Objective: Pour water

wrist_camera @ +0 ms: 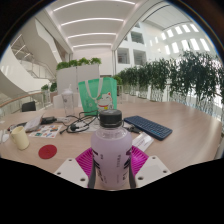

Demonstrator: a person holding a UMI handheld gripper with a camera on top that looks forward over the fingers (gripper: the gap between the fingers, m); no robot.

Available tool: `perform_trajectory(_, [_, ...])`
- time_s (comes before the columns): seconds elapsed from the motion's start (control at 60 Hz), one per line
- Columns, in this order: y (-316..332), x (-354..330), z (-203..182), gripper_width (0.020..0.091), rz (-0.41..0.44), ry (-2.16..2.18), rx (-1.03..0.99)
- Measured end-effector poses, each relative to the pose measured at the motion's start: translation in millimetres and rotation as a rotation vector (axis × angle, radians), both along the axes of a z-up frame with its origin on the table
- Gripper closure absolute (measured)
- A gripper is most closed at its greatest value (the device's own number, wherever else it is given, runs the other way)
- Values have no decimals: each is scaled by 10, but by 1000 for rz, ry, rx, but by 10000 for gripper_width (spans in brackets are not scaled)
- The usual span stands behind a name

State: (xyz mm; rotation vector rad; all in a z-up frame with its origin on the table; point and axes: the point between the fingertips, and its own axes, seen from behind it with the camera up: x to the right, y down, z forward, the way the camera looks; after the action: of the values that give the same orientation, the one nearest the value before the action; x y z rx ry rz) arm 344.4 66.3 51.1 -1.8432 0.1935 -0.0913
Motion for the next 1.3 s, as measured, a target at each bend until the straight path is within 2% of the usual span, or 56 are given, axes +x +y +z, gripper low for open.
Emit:
perform_trajectory(0.067, [32, -21, 6, 672, -17, 52, -61])
perform_trajectory(0.15, [108, -81, 282, 689, -25, 39, -56])
perform_trajectory(0.2, [170, -78, 623, 690, -6, -25, -51])
perform_trajectory(0.317, [487, -528, 1501, 690, 57, -238, -3])
perform_trajectory(0.367, [646, -846, 1748, 689, 69, -378, 15])
perform_trajectory(0.433, [788, -1217, 2080, 693, 128, -584, 10])
perform_trajectory(0.583, [1132, -2313, 1972, 690, 275, -1173, -69])
perform_trajectory(0.683, [1351, -2866, 1518, 691, 356, -1557, -166])
perform_trajectory(0.767, [1407, -3108, 1213, 697, 439, -1815, -242])
perform_trajectory(0.817, [1427, -3204, 1102, 693, 462, -1965, -276])
perform_trajectory(0.833, [1475, -3219, 1118, 692, 517, -2008, -310])
perform_trajectory(0.933, [1459, -3283, 946, 690, 592, -2207, -413])
perform_trajectory(1.033, [1381, -3355, 949, 691, 627, -2336, -446])
perform_trajectory(1.183, [1404, -3377, 870, 689, 650, -2294, -459])
perform_trajectory(1.25, [1467, -3470, 946, 689, 619, -2125, -382])
perform_trajectory(1.3, [1531, -3528, 1139, 688, 537, -1898, -311])
